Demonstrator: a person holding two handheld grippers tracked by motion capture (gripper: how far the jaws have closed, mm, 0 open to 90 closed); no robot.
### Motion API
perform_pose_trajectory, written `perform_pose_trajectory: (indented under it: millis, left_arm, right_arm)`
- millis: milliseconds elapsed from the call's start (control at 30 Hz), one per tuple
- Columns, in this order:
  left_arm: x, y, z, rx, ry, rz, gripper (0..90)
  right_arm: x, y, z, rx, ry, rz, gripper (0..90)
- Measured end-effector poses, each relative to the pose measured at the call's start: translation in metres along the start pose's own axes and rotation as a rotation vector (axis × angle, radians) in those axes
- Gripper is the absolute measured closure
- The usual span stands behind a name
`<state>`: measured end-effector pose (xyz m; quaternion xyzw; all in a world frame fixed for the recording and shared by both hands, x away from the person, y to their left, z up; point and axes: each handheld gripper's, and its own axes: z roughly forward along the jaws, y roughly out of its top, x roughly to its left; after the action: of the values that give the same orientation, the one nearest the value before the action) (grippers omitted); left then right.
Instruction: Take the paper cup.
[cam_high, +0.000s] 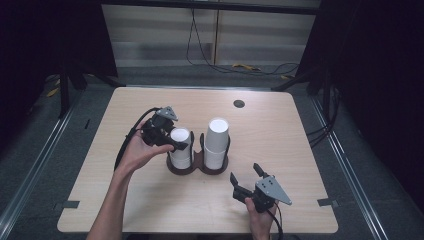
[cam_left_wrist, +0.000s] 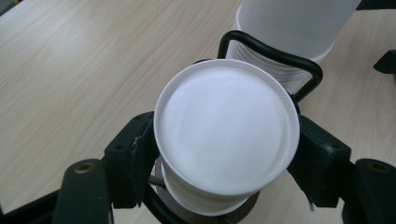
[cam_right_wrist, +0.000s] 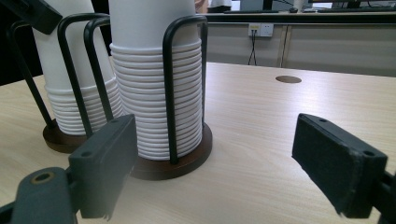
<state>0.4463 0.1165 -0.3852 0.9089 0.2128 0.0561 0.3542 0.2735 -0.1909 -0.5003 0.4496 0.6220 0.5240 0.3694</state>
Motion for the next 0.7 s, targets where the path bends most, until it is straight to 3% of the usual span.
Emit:
perform_pose_trajectory:
  millis: [300,567,600,700]
  left_arm:
    - [0.0022,0.0016,0.004,0.029,-0.016,-0.001,29.1]
    - [0.0004,0.0023,0.0087,0.043,-0.001,-0.005,29.3]
    - [0.0001,0.0034,0.0082,0.049,0.007,0.01,29.5]
    - [-0.0012,0.0046,0.0067,0.055,0.017,-0.003,30.0]
  right_arm:
    - [-0.0001,-0.0001,-0.0003,-0.003,0.001,-0.002,14.0]
    - [-0.0002,-0.0002,-0.0005,-0.005,-0.001,-0.001,14.0]
    - [-0.0003,-0.0002,-0.0004,-0.005,-0.001,0.0,14.0]
    - [-0.0002,-0.0002,-0.0005,-0.005,-0.001,0.001,14.0]
